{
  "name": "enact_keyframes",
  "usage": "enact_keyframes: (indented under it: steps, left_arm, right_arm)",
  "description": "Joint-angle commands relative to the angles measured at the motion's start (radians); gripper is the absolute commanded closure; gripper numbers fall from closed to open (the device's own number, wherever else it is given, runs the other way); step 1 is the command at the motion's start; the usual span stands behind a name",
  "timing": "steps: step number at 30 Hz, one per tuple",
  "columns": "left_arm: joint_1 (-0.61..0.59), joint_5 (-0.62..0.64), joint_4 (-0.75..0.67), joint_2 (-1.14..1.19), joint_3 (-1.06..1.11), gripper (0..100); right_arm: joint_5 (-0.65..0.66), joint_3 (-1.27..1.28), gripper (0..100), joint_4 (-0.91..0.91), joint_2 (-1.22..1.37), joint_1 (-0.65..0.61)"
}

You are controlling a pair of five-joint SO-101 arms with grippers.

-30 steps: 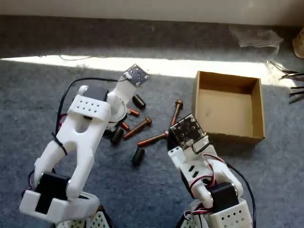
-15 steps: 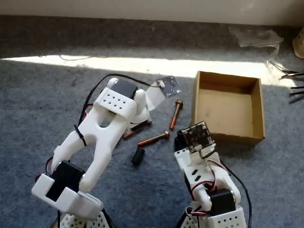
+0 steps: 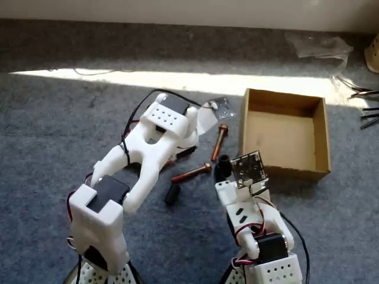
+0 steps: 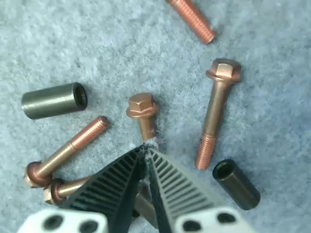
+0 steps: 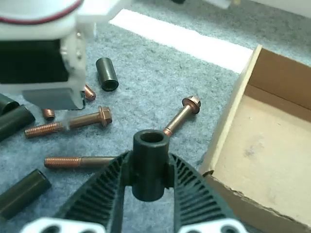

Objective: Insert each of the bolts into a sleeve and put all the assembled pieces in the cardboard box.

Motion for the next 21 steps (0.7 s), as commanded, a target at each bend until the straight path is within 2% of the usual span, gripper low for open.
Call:
enact_keyframes:
  steps: [1,8,14,21]
  left_arm:
    - [0.021,0.026,-0.006,0.012,-0.079,100]
    - [0.021,0.17,-0.012,0.018,-0.073,100]
    - [0.041,0.18,-0.014,0.019,-0.048,91]
    - [0.035,0.18,-0.015,0.067,-0.054,91]
  right_arm:
    - [-0.005,-0.002,99.5,-0.035,-0.012,0.01]
    - [-0.005,-0.002,99.5,-0.035,-0.012,0.012]
    - [-0.005,-0.002,99.5,-0.035,-0.012,0.012]
    - [-0.005,-0.002,99.5,-0.033,-0.012,0.013]
